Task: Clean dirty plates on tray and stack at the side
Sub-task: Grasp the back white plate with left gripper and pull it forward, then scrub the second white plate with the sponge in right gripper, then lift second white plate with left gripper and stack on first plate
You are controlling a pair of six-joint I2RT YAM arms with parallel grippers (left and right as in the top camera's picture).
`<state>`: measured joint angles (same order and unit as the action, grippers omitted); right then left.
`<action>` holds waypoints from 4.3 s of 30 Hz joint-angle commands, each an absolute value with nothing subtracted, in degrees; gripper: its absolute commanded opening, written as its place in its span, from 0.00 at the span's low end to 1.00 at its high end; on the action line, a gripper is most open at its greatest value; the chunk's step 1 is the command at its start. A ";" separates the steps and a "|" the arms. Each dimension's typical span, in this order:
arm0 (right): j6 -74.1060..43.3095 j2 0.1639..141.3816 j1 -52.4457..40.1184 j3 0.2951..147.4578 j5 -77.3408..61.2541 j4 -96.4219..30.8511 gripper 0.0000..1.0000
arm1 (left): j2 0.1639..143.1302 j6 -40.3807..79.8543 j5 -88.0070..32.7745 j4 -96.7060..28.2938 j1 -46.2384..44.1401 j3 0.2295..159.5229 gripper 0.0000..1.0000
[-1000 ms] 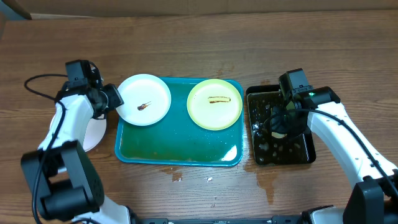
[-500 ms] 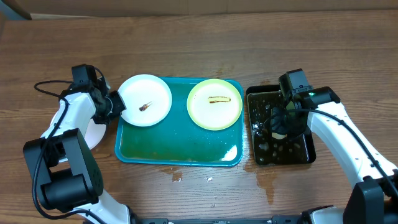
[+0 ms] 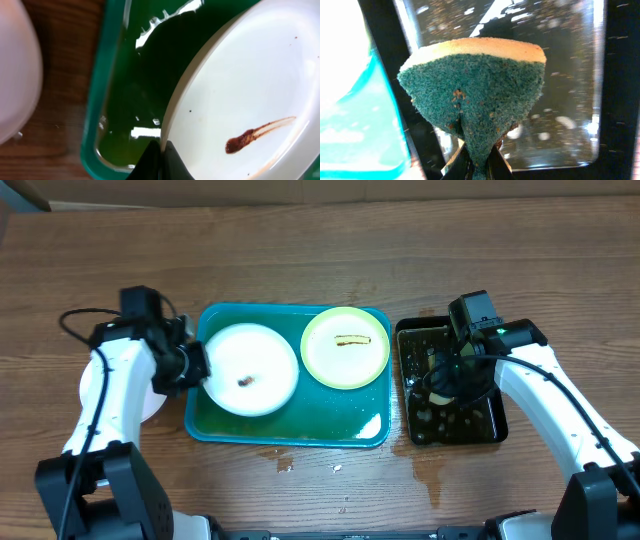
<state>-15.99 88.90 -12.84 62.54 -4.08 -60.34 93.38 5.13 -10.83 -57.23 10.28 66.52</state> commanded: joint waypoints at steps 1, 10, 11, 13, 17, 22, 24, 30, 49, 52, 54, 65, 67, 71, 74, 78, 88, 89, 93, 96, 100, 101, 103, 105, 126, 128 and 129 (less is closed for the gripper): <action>-12.47 88.86 -12.88 62.59 -16.91 -59.40 0.04 | 93.43 3.14 -8.51 -59.40 6.02 66.08 0.04; -9.98 88.86 -19.68 62.59 -36.16 -54.98 0.04 | 93.45 10.44 -1.89 -57.41 -2.66 60.23 0.04; -10.00 88.86 -20.99 62.59 -37.26 -53.98 0.04 | 93.45 10.61 -1.91 -56.80 -3.22 59.61 0.04; -10.76 88.86 -23.90 62.59 -38.87 -51.48 0.04 | 93.45 11.64 -1.91 -55.37 -4.56 58.28 0.04; -15.27 88.86 -30.13 62.59 -39.09 -45.21 0.04 | 93.45 14.00 -1.89 -52.99 -6.48 55.92 0.04; -22.48 90.06 -37.23 62.59 -35.29 -37.10 0.04 | 93.45 15.53 -1.93 -50.65 -7.55 52.77 0.04; -24.29 91.07 -39.44 62.59 -34.33 -35.05 0.04 | 93.45 15.51 -1.91 -50.61 -7.55 51.86 0.04; -30.15 97.34 -44.75 62.59 -31.57 -27.88 0.04 | 93.45 15.62 -2.02 -50.72 -7.55 51.24 0.04; -40.77 107.20 -50.52 62.59 -24.01 -12.82 0.04 | 93.45 16.34 -2.59 -50.74 -7.55 51.24 0.04; -42.00 107.55 -50.59 62.59 -24.45 -12.01 0.04 | 93.45 16.34 -2.59 -50.72 -7.55 51.24 0.04; -42.26 107.63 -50.76 62.59 -24.45 -11.86 0.04 | 93.45 16.34 -2.59 -50.70 -7.55 51.24 0.04; -45.74 111.20 -52.25 62.59 -23.64 -9.82 0.04 | 93.45 16.36 -2.59 -50.74 -7.55 51.24 0.04; -45.67 112.33 -52.25 62.59 -23.68 -9.54 0.04 | 93.45 16.34 -2.59 -50.76 -7.55 51.24 0.04; -45.69 113.19 -52.03 62.59 -22.44 -10.41 0.04 | 93.45 16.34 -2.59 -50.78 -7.55 51.24 0.04; -45.69 113.16 -51.46 62.59 -19.16 -11.97 0.04 | 93.45 16.34 -2.55 -51.07 -7.55 51.24 0.04; -45.69 113.16 -49.84 62.63 -16.03 -17.76 0.04 | 93.45 16.34 -2.26 -51.55 -7.53 51.24 0.04; -41.50 111.92 -43.68 62.72 -9.19 -31.81 0.04 | 93.45 16.36 -1.02 -51.92 -7.53 51.24 0.04; -40.53 111.39 -43.22 62.74 -9.04 -32.40 0.04 | 93.45 16.36 -1.02 -51.92 -7.53 51.24 0.04; -36.62 108.12 -42.63 62.76 -9.02 -33.41 0.04 | 93.45 16.38 -1.04 -51.90 -7.53 51.24 0.04; -34.02 104.36 -42.68 63.26 -9.02 -33.82 0.04 | 93.43 16.38 -1.06 -51.88 -7.53 51.24 0.04; -32.40 98.41 -42.68 65.52 -9.04 -35.35 0.04 | 93.36 16.36 -1.04 -51.81 -7.53 51.31 0.04; -31.81 97.10 -42.68 66.00 -9.08 -35.62 0.04 | 93.30 16.36 -1.04 -51.81 -7.53 51.42 0.04; -30.50 94.24 -42.68 66.81 -9.06 -36.16 0.04 | 92.99 16.34 -1.02 -51.86 -7.53 51.86 0.04; -29.67 91.18 -42.57 67.31 -9.02 -36.34 0.04 | 92.47 16.36 -1.04 -51.94 -7.53 52.56 0.04; -29.50 84.14 -17.67 67.11 5.96 -61.04 0.04 | 82.48 26.39 31.99 -70.00 -7.55 69.45 0.04; -29.50 84.14 -17.08 67.02 5.96 -61.10 0.04 | 82.48 26.39 31.99 -70.00 -7.55 69.54 0.04; -29.50 84.14 -17.02 66.96 5.96 -61.10 0.04 | 82.48 26.39 31.99 -70.00 -7.55 69.54 0.04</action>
